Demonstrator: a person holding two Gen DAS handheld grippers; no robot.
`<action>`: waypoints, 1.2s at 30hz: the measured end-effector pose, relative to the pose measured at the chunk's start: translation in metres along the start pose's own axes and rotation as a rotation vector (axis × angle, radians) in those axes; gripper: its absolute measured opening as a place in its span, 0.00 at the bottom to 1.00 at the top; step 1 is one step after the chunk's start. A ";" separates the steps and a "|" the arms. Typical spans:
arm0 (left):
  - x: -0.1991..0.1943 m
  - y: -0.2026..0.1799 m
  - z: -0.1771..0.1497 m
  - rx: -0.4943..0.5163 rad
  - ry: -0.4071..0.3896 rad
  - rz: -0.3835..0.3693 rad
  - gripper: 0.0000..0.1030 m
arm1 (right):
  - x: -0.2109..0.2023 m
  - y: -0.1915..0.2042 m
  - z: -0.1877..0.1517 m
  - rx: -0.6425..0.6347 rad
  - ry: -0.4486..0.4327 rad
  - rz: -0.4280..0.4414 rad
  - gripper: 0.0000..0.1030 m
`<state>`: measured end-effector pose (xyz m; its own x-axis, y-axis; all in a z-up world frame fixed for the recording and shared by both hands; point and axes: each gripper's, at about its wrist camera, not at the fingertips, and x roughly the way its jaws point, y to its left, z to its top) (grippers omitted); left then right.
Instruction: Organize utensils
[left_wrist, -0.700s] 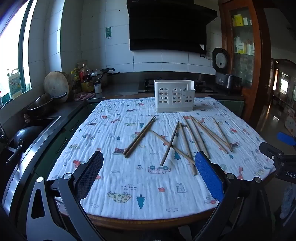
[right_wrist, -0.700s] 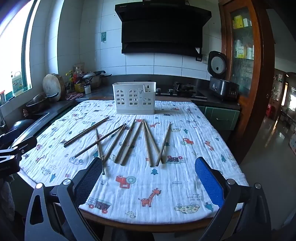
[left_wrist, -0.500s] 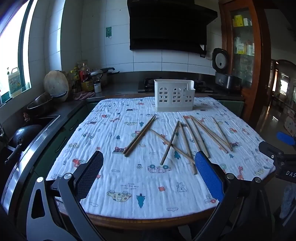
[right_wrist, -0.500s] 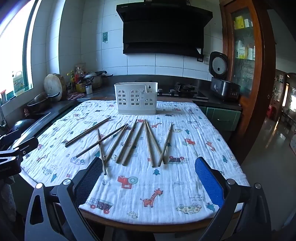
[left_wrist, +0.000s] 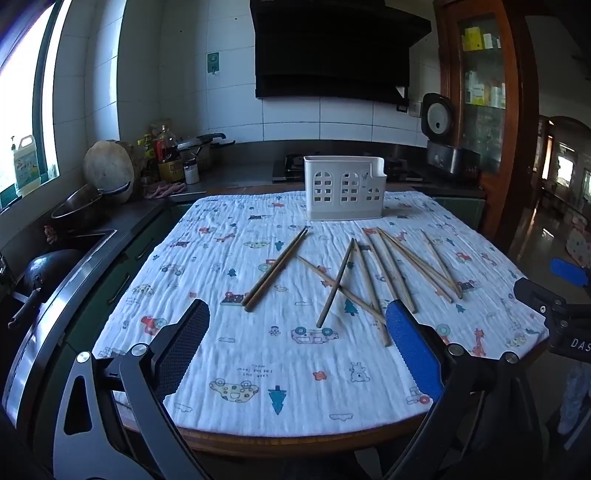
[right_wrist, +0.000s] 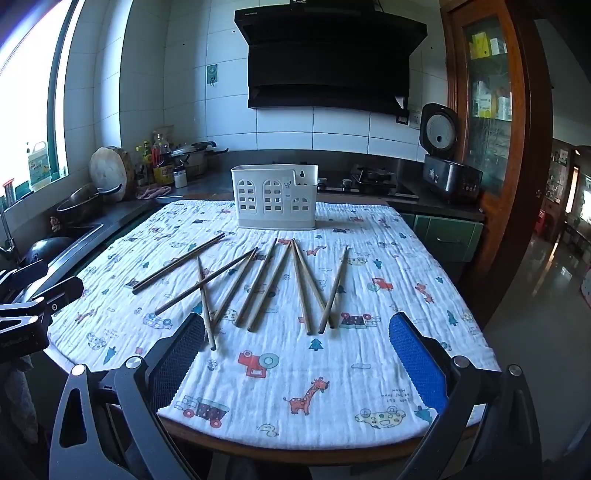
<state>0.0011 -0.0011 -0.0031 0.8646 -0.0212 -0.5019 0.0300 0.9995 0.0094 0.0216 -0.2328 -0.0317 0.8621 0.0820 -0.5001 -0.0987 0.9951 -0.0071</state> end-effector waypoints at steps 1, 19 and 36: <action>0.000 0.000 0.000 0.000 0.000 -0.002 0.92 | -0.001 0.000 0.000 0.002 0.000 0.000 0.94; 0.006 -0.004 0.000 -0.001 0.009 -0.010 0.92 | -0.012 0.008 0.000 0.001 0.008 0.013 0.94; 0.004 -0.006 -0.001 0.002 0.007 -0.018 0.92 | -0.009 0.006 -0.002 0.005 0.009 0.018 0.94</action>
<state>0.0038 -0.0068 -0.0065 0.8606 -0.0386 -0.5077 0.0462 0.9989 0.0024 0.0121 -0.2275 -0.0292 0.8556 0.0991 -0.5080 -0.1116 0.9937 0.0059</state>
